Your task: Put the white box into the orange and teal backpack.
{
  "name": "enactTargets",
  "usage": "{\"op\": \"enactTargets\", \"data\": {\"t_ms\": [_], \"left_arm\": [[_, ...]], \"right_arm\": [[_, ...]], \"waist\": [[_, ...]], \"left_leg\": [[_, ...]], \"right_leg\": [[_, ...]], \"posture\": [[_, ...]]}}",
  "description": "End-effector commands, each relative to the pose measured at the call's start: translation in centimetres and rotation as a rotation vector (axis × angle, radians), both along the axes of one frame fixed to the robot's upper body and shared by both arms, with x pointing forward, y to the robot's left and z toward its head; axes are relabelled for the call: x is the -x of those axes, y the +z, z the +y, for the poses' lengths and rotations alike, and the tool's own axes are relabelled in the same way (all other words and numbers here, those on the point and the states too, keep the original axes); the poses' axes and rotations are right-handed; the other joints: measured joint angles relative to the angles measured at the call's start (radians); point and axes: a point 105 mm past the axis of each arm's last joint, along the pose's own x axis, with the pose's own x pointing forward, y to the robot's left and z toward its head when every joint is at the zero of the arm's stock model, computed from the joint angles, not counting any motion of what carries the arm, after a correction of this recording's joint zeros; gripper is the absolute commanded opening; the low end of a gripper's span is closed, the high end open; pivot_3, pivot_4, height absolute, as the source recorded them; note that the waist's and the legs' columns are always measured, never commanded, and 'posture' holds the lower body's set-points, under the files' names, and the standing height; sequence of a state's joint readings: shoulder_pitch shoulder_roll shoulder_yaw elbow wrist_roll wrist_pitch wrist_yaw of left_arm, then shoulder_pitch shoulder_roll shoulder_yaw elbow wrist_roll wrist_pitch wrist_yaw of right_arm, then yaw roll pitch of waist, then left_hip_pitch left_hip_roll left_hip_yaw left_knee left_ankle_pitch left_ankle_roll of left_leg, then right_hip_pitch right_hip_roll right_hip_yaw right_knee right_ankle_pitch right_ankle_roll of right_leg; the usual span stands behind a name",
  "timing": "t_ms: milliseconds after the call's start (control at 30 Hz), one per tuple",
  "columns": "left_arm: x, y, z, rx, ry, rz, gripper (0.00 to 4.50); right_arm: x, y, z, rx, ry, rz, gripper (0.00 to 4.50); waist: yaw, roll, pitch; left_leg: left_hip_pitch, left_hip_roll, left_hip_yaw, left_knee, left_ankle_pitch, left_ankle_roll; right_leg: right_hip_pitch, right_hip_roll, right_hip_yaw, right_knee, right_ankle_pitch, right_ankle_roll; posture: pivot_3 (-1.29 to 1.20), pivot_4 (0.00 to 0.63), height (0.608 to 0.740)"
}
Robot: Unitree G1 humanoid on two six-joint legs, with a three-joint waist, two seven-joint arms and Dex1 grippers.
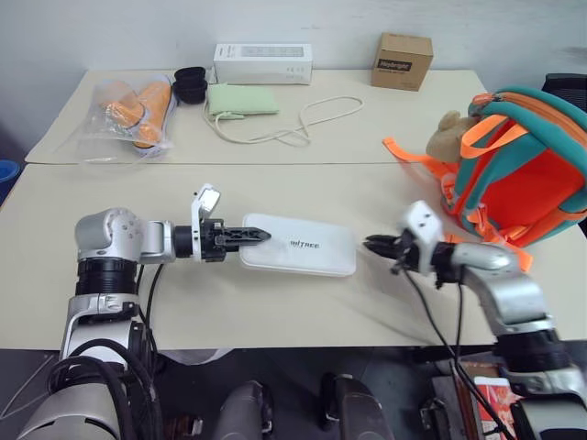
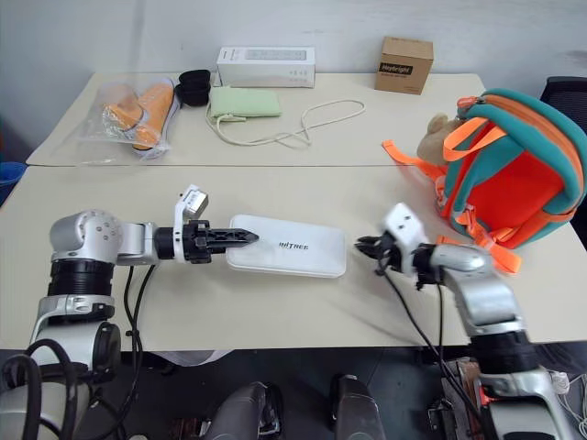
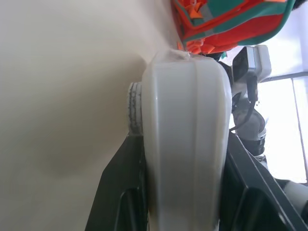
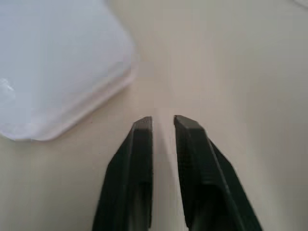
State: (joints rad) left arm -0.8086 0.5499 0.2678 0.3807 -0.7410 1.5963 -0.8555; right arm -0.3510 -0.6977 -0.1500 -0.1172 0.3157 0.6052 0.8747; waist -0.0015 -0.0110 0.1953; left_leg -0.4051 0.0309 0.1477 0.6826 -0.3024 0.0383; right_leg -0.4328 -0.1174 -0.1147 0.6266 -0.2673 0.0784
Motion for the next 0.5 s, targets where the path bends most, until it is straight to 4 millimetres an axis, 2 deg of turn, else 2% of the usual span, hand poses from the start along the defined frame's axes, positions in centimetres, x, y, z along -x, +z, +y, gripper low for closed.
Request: {"op": "enactTargets", "data": {"t_ms": [33, 133, 200, 300, 500], "left_arm": [[1.2, 4.6, 1.3, 0.113, -0.002, -0.18, 1.32], [2.1, 6.3, 2.4, 0.135, 0.025, -0.273, 1.32], [2.4, 6.8, 2.5, 0.139, 0.035, -0.301, 1.32], [3.1, 7.3, 2.7, 0.124, 0.053, -0.358, 1.32], [3.1, 7.8, 2.3, 0.129, 0.092, -0.395, 1.32]], "right_arm": [[1.8, 3.1, -3.7, -0.029, -0.116, -0.048, 1.88], [3.3, 4.1, -7.6, -0.031, -0.25, -0.044, 2.9], [3.5, 4.5, -8.6, -0.054, -0.295, -0.052, 3.55], [2.3, 5.5, -9.8, -0.15, -0.392, -0.093, 4.47], [-1.7, 6.2, -7.8, -0.296, -0.454, -0.138, 4.47]], "waist": [[0.0, 0.0, 0.0], [0.0, 0.0, 0.0], [-0.001, 0.0, 0.0], [-0.011, -0.001, 0.0], [-0.019, -0.001, 0.0]], "left_leg": [[0.0, 0.0, 0.0, 0.0, 0.0, 0.0], [0.002, 0.0, -0.001, 0.0, 0.0, 0.0], [0.003, 0.0, -0.001, 0.0, 0.0, 0.0], [0.005, -0.001, 0.001, 0.0, 0.0, 0.0], [0.005, -0.001, 0.001, -0.001, 0.0, -0.002]], "right_leg": [[0.0, 0.0, 0.0, 0.0, 0.0, 0.0], [0.003, -0.002, 0.0, -0.001, 0.0, 0.0], [0.003, -0.007, -0.001, -0.001, 0.0, 0.0], [0.003, -0.009, -0.001, -0.002, 0.0, 0.0], [0.002, -0.009, -0.001, 0.0, -0.001, -0.001]], "posture": [[0.0, 0.15, 0.74], [0.0, 0.15, 0.74], [0.0, 0.15, 0.74], [0.0, 0.15, 0.74], [0.0, 0.15, 0.74]]}}
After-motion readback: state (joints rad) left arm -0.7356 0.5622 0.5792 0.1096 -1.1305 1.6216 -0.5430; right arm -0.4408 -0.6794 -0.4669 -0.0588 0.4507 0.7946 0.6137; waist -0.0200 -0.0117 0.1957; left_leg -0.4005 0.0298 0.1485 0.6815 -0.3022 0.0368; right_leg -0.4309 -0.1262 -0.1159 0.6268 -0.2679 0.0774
